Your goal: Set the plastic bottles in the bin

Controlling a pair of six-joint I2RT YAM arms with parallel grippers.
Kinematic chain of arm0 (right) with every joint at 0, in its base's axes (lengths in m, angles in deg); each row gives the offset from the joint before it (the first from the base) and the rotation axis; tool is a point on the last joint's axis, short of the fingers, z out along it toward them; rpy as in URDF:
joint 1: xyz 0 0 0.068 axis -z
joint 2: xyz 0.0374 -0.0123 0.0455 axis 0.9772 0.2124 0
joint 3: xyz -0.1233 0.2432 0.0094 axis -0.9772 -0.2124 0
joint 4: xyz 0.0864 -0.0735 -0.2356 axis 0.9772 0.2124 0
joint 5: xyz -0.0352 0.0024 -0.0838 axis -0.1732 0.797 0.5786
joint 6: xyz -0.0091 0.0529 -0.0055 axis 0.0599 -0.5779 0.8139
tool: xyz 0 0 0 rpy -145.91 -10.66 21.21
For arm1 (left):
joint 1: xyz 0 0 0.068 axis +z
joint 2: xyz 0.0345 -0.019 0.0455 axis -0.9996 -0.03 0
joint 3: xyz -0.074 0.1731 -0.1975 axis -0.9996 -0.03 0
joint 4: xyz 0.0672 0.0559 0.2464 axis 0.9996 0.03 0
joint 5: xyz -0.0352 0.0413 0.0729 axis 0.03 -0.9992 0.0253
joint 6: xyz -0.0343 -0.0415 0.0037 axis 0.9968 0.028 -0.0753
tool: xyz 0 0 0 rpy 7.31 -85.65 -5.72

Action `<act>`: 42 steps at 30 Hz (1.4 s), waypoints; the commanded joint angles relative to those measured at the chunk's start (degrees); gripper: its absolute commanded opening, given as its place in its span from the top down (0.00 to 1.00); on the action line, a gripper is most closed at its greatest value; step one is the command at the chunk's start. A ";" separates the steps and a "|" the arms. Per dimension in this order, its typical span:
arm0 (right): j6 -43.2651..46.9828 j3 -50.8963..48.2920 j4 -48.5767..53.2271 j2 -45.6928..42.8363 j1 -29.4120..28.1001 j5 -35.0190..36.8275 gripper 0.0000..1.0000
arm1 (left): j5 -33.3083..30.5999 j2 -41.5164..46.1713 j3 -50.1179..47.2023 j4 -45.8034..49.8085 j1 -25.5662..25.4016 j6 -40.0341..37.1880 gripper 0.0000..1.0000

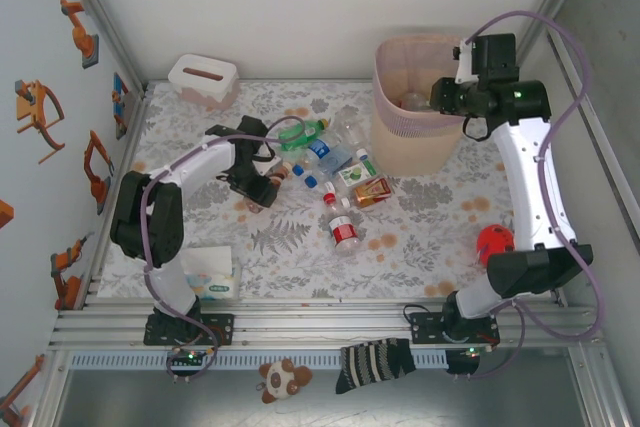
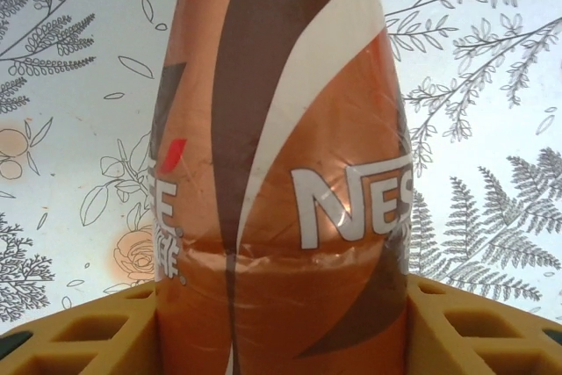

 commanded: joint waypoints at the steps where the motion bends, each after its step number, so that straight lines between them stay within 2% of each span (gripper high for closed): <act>1: -1.51 -0.66 -1.00 -1.93 -0.55 -1.94 0.67 | 3.13 2.38 0.10 1.67 -0.22 0.49 0.46; 5: -2.27 -1.40 -1.53 -2.59 -0.56 -4.11 0.67 | 6.40 5.33 0.00 1.67 -0.06 0.97 0.46; 8: -3.63 -4.27 -4.84 -4.25 -0.51 -8.46 0.67 | 10.32 8.53 -0.25 0.58 0.32 1.30 0.46; 15: -11.88 -16.33 -23.17 -10.41 -0.77 -25.33 0.67 | 25.44 17.33 -2.24 -9.14 0.33 2.44 0.48; 21: -18.00 -22.08 -37.03 -13.26 -3.03 -33.79 0.66 | 36.87 23.34 -4.77 -19.91 -0.65 4.33 0.49; 27: -19.35 -22.67 -44.04 -13.21 -8.24 -36.50 0.57 | 47.23 27.16 -7.27 -31.57 -1.37 8.73 0.49; 31: -19.59 -21.98 -46.91 -12.69 -11.39 -36.58 0.50 | 51.92 28.41 -7.89 -36.69 -2.29 11.16 0.49; 35: -19.87 -20.50 -48.12 -11.34 -13.92 -37.10 0.45 | 55.34 29.19 -8.23 -41.18 -3.29 13.36 0.49; 42: -21.21 -19.27 -50.77 -9.46 -17.70 -40.51 0.45 | 57.01 29.38 -8.53 -45.24 -4.09 15.43 0.49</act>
